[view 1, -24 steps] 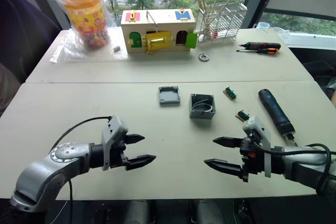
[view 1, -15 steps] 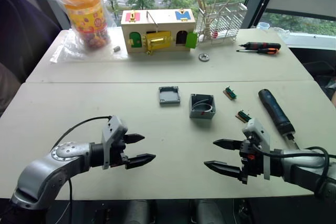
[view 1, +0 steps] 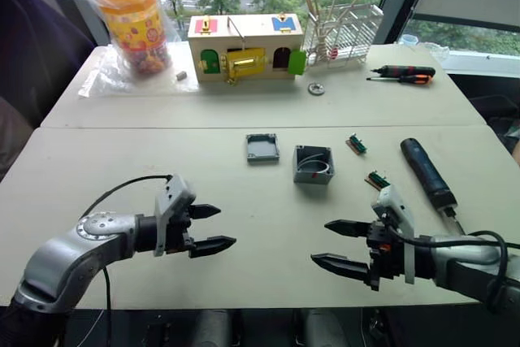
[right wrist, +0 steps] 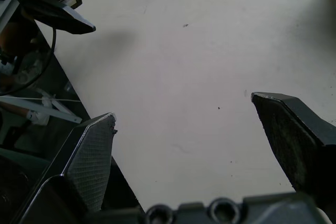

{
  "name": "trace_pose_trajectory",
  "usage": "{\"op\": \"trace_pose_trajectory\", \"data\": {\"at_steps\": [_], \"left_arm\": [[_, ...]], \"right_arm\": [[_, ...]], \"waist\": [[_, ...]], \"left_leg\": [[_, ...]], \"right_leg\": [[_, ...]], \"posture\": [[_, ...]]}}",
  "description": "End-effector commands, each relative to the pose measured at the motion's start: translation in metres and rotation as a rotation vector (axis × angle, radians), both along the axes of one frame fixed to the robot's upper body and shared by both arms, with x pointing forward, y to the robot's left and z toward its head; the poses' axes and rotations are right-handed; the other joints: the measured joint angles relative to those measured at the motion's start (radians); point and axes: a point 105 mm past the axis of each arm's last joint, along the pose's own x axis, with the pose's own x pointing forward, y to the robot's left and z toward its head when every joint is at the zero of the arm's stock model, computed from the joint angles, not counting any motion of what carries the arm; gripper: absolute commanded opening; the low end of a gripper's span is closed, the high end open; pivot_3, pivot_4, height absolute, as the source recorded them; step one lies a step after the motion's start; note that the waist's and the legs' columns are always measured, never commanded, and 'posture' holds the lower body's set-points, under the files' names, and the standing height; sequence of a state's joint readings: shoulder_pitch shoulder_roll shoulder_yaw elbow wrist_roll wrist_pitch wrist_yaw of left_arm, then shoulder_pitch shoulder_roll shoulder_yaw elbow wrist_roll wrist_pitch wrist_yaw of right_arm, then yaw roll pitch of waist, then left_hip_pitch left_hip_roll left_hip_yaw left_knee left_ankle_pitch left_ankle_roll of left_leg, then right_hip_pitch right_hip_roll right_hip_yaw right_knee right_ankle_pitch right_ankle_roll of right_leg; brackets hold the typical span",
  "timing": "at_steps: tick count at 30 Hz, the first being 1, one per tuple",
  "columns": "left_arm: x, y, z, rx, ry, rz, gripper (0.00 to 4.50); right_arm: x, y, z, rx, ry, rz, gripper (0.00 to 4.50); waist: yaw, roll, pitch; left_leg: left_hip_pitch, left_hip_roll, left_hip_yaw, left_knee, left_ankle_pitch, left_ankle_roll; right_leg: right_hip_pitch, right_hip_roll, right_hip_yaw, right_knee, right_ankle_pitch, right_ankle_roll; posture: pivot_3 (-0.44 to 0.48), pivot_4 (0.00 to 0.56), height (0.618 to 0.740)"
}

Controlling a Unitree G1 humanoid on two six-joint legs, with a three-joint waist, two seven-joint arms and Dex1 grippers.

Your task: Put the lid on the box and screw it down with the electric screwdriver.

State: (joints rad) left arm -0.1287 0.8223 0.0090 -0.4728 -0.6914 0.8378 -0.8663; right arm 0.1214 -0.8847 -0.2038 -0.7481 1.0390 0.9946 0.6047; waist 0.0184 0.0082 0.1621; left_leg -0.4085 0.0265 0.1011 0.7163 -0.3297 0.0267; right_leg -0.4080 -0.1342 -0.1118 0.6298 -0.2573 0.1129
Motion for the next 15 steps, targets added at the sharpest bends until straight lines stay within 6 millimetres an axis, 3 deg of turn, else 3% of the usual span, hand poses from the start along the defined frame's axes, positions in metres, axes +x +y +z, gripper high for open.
{"op": "trace_pose_trajectory", "data": {"at_steps": [1,8,12,15], "left_arm": [[0.022,0.003,0.032,0.04,-0.113,-0.069,4.43],[0.076,-0.026,0.083,0.282,-0.35,-0.338,4.43],[0.096,-0.069,0.1,0.305,-0.446,-0.512,4.43],[0.106,-0.104,0.094,0.333,-0.467,-0.62,4.43]], "right_arm": [[0.0,0.003,0.011,0.009,-0.039,0.004,4.5],[0.019,-0.006,0.032,-0.007,-0.144,-0.071,4.5],[0.024,-0.007,0.037,0.001,-0.179,-0.123,4.5],[0.027,-0.012,0.037,-0.006,-0.194,-0.172,4.5]], "waist": [[0.005,0.0,0.0],[0.024,-0.002,0.0],[0.024,-0.004,0.002],[0.023,-0.006,0.003]], "left_leg": [[0.0,0.0,0.0,0.0,0.0,0.0],[-0.001,-0.004,0.001,0.001,0.0,0.0],[-0.001,-0.006,0.003,0.002,0.0,0.0],[-0.001,-0.006,0.003,0.002,0.0,0.001]], "right_leg": [[0.0,0.0,0.0,0.0,0.0,0.0],[0.0,0.001,0.0,0.0,0.0,0.0],[0.0,0.001,0.0,0.0,0.0,0.001],[0.0,0.001,0.0,0.0,0.0,0.001]], "posture": [[0.0,0.15,0.708],[0.0,0.15,0.708],[0.0,0.15,0.708],[0.0,0.15,0.708]]}}
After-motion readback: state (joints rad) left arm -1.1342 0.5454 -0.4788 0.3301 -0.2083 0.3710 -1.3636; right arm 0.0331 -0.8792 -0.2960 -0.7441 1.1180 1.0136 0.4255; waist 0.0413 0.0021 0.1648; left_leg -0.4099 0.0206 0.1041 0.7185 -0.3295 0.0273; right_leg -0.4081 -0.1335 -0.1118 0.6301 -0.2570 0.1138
